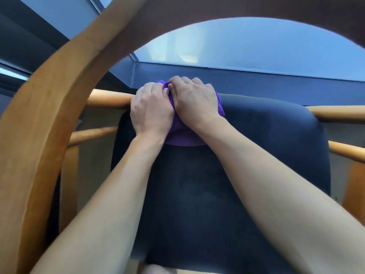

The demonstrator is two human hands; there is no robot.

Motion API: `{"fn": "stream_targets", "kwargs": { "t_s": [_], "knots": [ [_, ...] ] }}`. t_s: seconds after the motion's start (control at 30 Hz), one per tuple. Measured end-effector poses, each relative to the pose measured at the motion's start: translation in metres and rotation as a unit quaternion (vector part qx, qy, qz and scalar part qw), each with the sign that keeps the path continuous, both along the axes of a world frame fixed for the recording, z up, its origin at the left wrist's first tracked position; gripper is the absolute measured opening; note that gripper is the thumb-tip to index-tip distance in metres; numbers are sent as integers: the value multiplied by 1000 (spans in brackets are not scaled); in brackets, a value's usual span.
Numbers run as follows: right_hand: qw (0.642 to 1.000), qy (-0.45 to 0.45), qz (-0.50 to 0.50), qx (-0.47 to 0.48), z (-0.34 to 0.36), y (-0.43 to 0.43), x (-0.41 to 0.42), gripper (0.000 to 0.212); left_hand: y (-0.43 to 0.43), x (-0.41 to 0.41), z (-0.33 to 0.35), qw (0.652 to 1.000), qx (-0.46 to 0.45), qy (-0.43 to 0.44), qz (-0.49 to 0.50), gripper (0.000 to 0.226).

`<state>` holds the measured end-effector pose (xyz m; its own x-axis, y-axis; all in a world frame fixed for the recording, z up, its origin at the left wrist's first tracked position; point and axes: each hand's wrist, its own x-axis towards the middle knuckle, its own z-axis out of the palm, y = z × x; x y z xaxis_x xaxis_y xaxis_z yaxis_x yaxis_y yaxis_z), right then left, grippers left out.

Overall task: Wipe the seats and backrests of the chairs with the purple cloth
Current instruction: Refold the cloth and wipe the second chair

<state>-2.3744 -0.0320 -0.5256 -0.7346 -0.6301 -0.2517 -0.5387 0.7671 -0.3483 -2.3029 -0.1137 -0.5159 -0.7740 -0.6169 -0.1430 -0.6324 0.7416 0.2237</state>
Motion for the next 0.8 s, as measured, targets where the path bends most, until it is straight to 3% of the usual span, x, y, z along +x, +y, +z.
{"fn": "stream_targets", "kwargs": {
  "t_s": [0.27, 0.47, 0.57, 0.73, 0.8],
  "knots": [
    [994, 8, -112, 19, 6, 92, -41, 30, 71, -67, 1, 986, 3, -44, -161, 35],
    [974, 23, -226, 10, 23, 192, -64, 30, 174, -102, 15, 973, 83, -3, -216, 34],
    [967, 4, -254, -10, 28, 207, -62, 31, 191, -104, 18, 972, 112, 1, -208, 32],
    [970, -6, -237, -57, 31, 198, -50, 36, 155, -88, 19, 949, 266, 52, -162, 45],
    [969, -9, -238, -64, 30, 195, -47, 38, 142, -78, 19, 968, 219, 24, -117, 55]
  ]
}}
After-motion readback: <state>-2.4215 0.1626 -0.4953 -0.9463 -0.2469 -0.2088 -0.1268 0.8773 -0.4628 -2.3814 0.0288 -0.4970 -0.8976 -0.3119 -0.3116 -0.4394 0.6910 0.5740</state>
